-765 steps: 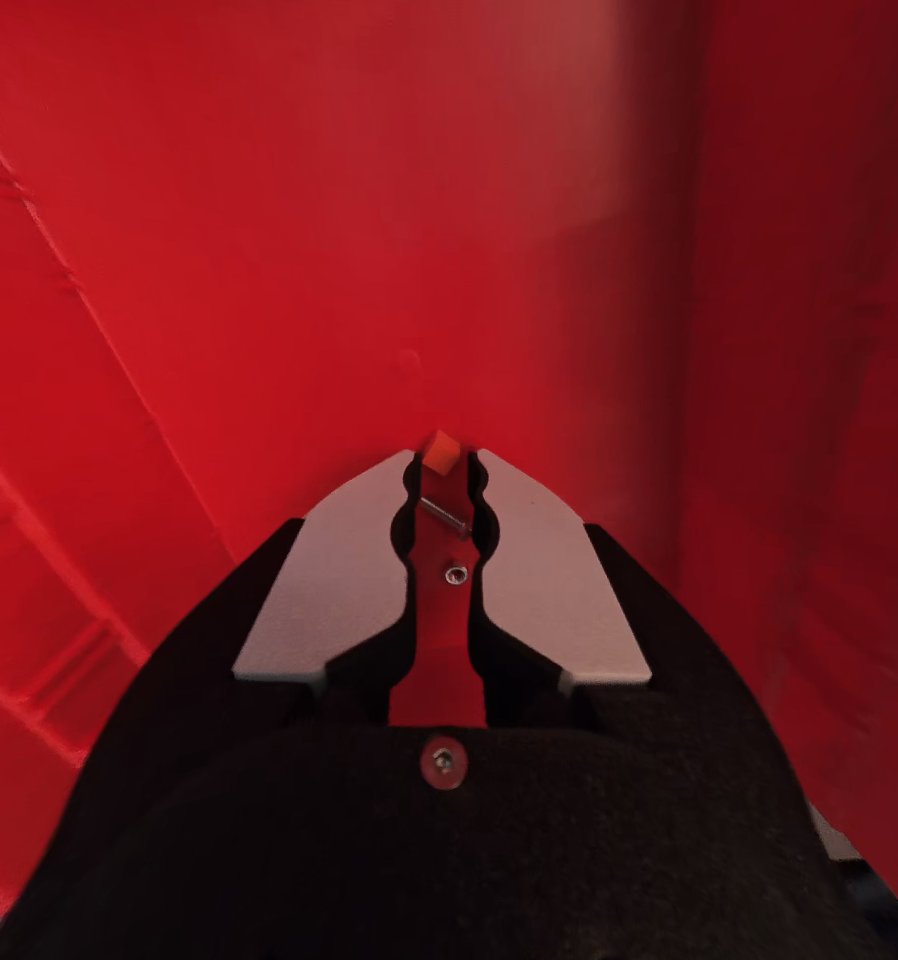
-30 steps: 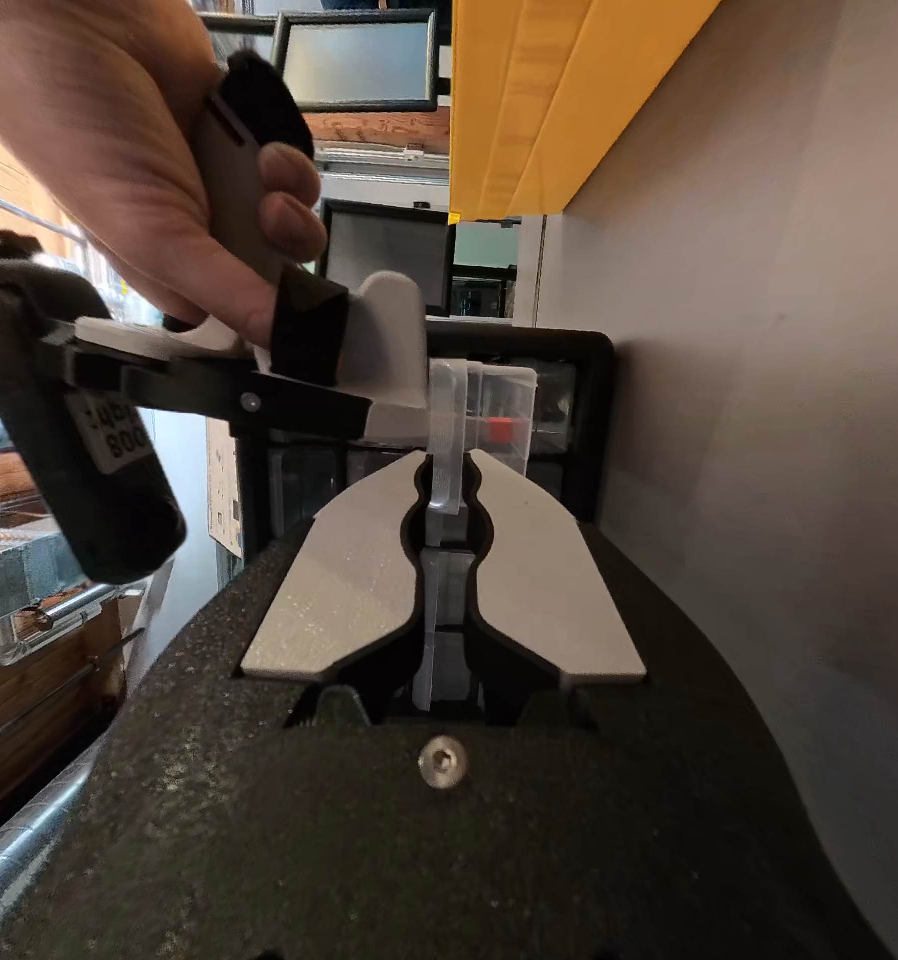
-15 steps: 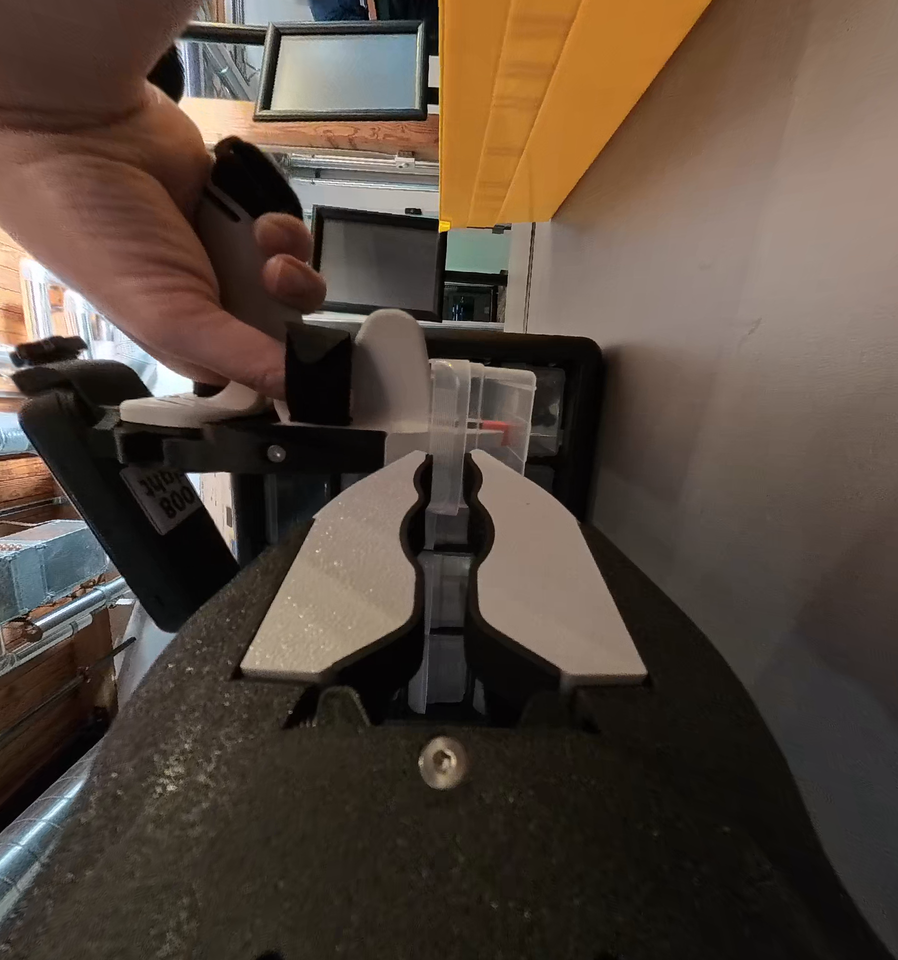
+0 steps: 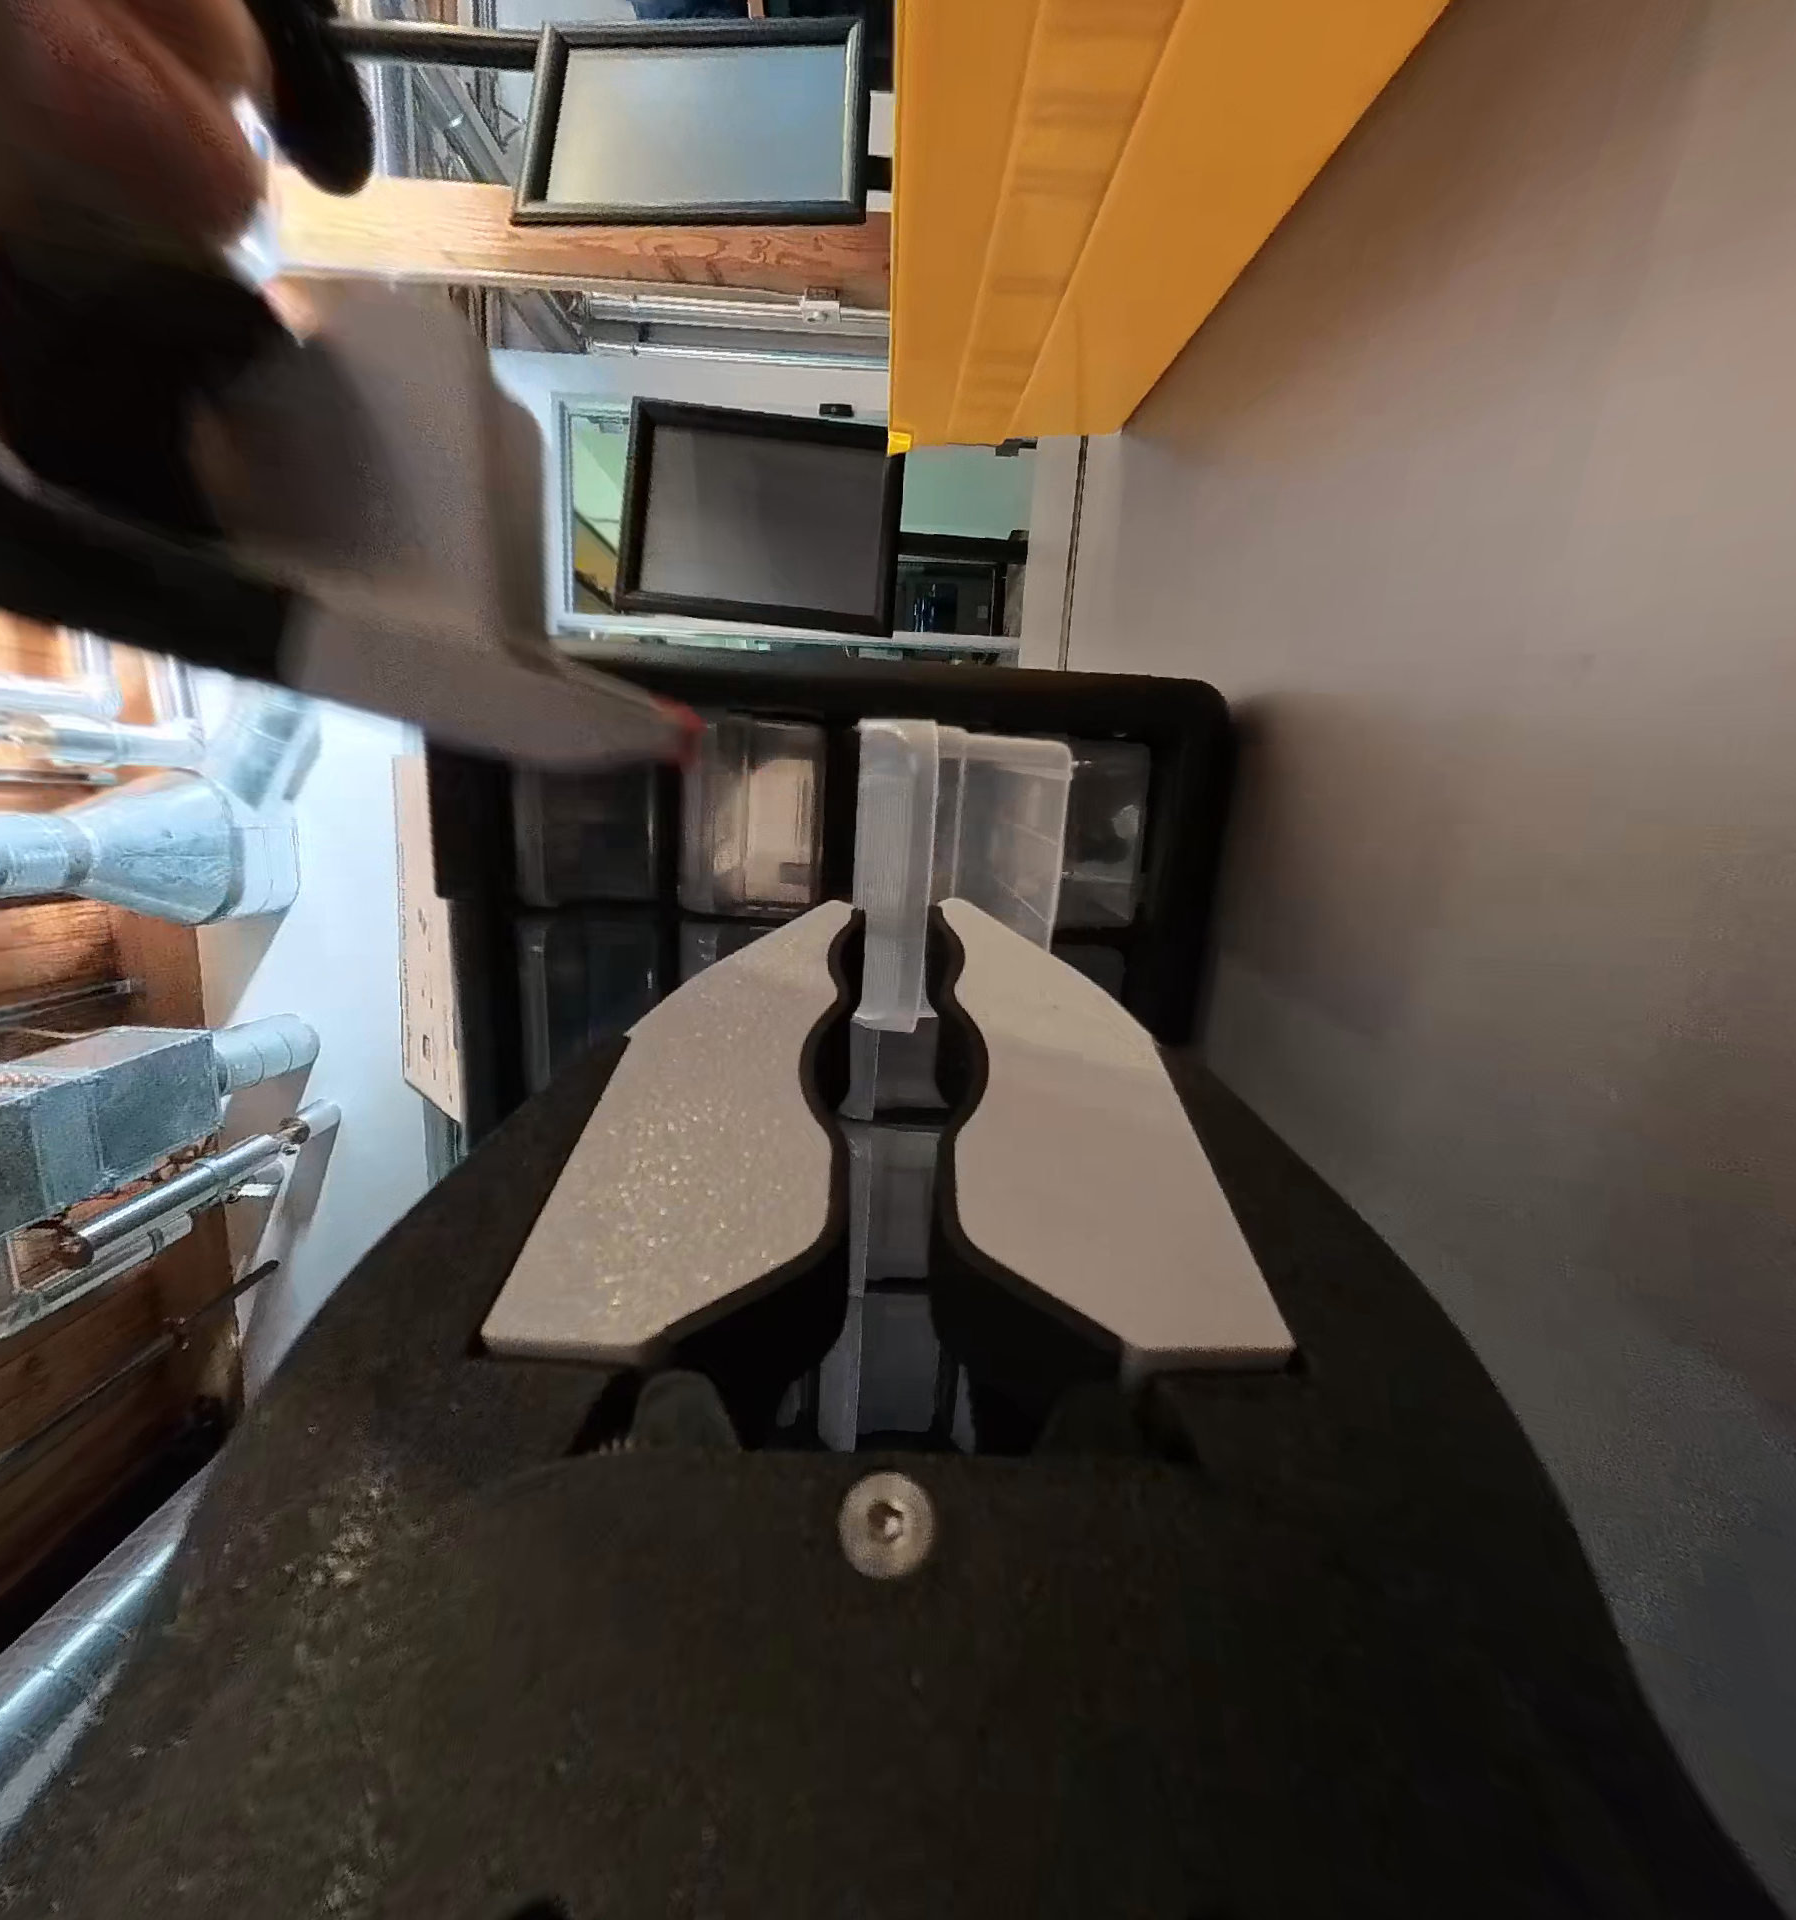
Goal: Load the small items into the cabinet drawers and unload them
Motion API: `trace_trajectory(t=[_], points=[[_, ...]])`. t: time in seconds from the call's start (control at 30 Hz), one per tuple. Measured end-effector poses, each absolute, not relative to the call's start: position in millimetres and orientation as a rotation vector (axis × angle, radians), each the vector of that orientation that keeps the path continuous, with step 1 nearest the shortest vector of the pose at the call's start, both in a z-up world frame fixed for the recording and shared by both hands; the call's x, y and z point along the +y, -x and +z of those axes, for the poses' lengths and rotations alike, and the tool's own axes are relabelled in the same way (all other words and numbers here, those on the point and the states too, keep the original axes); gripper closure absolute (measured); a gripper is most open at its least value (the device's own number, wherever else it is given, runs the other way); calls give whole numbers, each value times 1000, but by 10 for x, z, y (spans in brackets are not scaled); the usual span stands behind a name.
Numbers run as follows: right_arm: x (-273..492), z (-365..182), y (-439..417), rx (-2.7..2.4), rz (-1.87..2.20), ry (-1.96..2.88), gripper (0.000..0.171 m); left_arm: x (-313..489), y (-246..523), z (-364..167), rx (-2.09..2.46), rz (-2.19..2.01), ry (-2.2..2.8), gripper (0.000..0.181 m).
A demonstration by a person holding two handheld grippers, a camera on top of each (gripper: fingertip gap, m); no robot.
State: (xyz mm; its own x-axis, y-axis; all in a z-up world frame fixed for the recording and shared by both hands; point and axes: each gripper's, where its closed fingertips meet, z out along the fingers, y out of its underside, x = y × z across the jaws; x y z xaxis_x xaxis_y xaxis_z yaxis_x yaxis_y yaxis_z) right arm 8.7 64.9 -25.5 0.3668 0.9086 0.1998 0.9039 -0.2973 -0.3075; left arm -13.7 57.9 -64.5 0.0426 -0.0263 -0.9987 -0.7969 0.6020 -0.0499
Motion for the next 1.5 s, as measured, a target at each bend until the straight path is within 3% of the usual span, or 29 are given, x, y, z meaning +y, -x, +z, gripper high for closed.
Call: trace_trajectory(t=[0.13, 0.37, 0.57, 0.93, 1.03, 1.1, 1.5], points=[[437, -40, -726, -1338, 51, 2301, 160, 731, 89, -628, 1415, 681, 777, 171], [697, -849, -2171, -686, 48, 2766, 159, 1038, -26, -619, 1448, 748, 751, 171], [880, -1357, -2582, -505, -15, 2897, 159, 1297, -80, -612, 1460, 752, 787, 171], [877, -1603, -2595, -471, 90, 2958, 159, 1397, -120, -623, 1449, 747, 783, 171], [937, -1549, -2591, -432, 84, 2925, 154, 1386, -103, -618, 1420, 743, 781, 171], [956, -1457, -2583, -424, 77, 2889, 150, 1338, -94, -601, 1385, 711, 774, 162], [942, -483, -2416, -538, -204, 2597, 149, 1302, -67, -1104, 1536, 691, 780, 156]])
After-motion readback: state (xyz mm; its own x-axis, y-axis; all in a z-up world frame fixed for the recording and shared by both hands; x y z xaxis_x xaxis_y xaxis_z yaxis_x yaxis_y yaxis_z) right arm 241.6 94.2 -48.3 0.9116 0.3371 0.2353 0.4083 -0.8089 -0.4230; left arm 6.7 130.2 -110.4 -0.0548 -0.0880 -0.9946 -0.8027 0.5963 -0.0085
